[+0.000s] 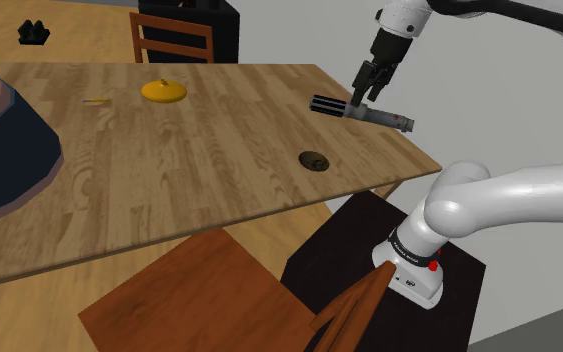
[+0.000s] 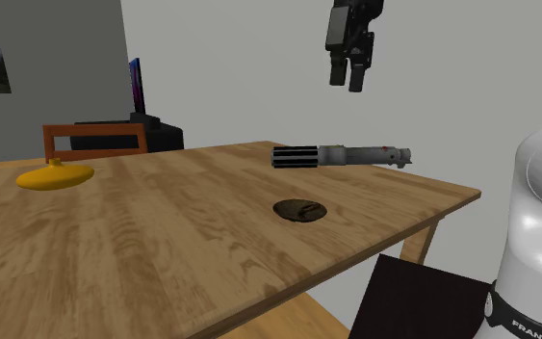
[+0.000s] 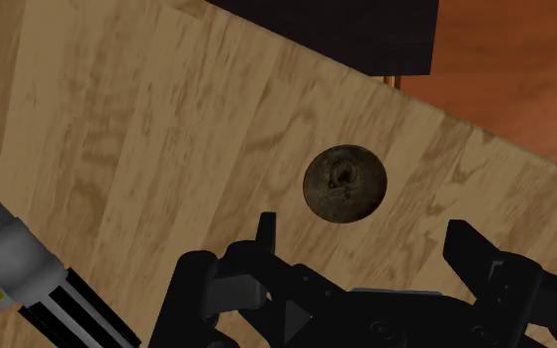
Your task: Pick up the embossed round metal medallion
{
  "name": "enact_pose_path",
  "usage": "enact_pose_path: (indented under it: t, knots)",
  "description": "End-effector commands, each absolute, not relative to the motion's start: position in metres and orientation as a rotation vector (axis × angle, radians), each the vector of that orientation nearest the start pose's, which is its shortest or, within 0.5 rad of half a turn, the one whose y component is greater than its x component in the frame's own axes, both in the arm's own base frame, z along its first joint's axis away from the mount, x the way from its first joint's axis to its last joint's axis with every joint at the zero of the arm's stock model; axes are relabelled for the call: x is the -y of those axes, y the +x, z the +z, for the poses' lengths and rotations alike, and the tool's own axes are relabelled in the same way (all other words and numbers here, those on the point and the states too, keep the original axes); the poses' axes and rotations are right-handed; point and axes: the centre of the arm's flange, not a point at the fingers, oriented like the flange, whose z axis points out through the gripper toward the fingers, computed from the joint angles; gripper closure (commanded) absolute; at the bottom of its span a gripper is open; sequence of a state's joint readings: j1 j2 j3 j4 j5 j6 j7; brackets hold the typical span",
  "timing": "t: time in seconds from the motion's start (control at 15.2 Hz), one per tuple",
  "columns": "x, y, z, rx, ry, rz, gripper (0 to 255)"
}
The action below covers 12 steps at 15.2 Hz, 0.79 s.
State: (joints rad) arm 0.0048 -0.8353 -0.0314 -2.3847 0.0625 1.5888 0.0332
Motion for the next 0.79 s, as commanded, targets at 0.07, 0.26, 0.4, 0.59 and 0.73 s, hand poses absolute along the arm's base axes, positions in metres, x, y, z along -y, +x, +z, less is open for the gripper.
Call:
enact_pose_path:
  t: [0.07,0.26,0.4,0.59,0.73]
  knots:
    - [0.0,0.299,0.581,-0.026,-3.063,-0.054,0]
    - [-0.013,0.308,0.544,0.127,-3.084,-0.041,0]
    - [-0.022,0.314,0.519,0.23,-3.094,-0.032,0]
    - [-0.034,0.32,0.481,0.385,-3.103,-0.018,0]
    - [-0.043,0.324,0.455,0.49,-3.105,-0.008,0]
